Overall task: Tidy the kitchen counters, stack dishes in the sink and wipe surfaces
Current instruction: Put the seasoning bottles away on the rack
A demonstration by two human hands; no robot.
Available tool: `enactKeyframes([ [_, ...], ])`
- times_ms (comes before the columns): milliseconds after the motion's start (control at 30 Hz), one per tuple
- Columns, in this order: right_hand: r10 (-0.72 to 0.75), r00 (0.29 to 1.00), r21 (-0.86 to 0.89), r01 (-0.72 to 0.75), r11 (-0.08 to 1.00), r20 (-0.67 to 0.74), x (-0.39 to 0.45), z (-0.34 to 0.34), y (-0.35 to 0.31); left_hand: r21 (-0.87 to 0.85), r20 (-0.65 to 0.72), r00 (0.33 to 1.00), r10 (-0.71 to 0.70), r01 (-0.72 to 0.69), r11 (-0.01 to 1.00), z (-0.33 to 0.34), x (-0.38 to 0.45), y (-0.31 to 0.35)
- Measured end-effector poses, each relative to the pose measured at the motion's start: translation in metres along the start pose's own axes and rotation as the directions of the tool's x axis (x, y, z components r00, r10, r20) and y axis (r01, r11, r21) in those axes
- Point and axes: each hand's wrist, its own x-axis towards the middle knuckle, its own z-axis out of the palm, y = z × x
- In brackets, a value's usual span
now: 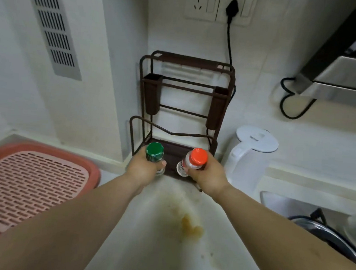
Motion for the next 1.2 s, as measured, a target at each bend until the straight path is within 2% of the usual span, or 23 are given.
enactKeyframes([
  [167, -0.033, 0.994, -0.047, 0.028, 0.998, -0.106, 0.034, 0.024, -0.008, -0.006, -0.009, 1.000, 0.005, -0.005, 1.000, -0.001, 0.040, 0.002],
  [400, 0.014, 0.978, -0.075, -0.030, 0.997, -0.209, 0.083, 0.052, 0.004, 0.127, 0.009, 0.996, 0.091, -0.091, 0.988, 0.005, 0.082, -0.004],
  [567, 0.001, 0.981, -0.013, -0.003, 1.000, -0.193, 0.115, 0.071, 0.003, 0.112, -0.003, 0.998, 0.056, -0.055, 0.992, 0.009, 0.114, 0.006],
  [733, 0.087, 0.979, 0.127, -0.065, 0.990, -0.182, 0.145, 0.082, 0.003, 0.167, -0.025, 0.999, 0.020, -0.015, 0.986, 0.017, 0.147, 0.001],
  [900, 0.171, 0.969, 0.065, -0.162, 0.985, -0.177, 0.166, 0.090, 0.015, 0.273, -0.075, 0.997, 0.017, 0.004, 0.962, 0.023, 0.163, -0.005],
  [1067, 0.171, 0.969, 0.008, -0.172, 0.985, -0.178, 0.178, 0.099, 0.017, 0.417, -0.089, 0.996, 0.022, 0.017, 0.909, 0.025, 0.174, -0.006],
  [1200, 0.151, 0.975, -0.005, -0.154, 0.988, -0.164, 0.184, 0.104, 0.015, 0.459, -0.098, 0.994, 0.046, 0.004, 0.888, 0.027, 0.177, -0.006],
])
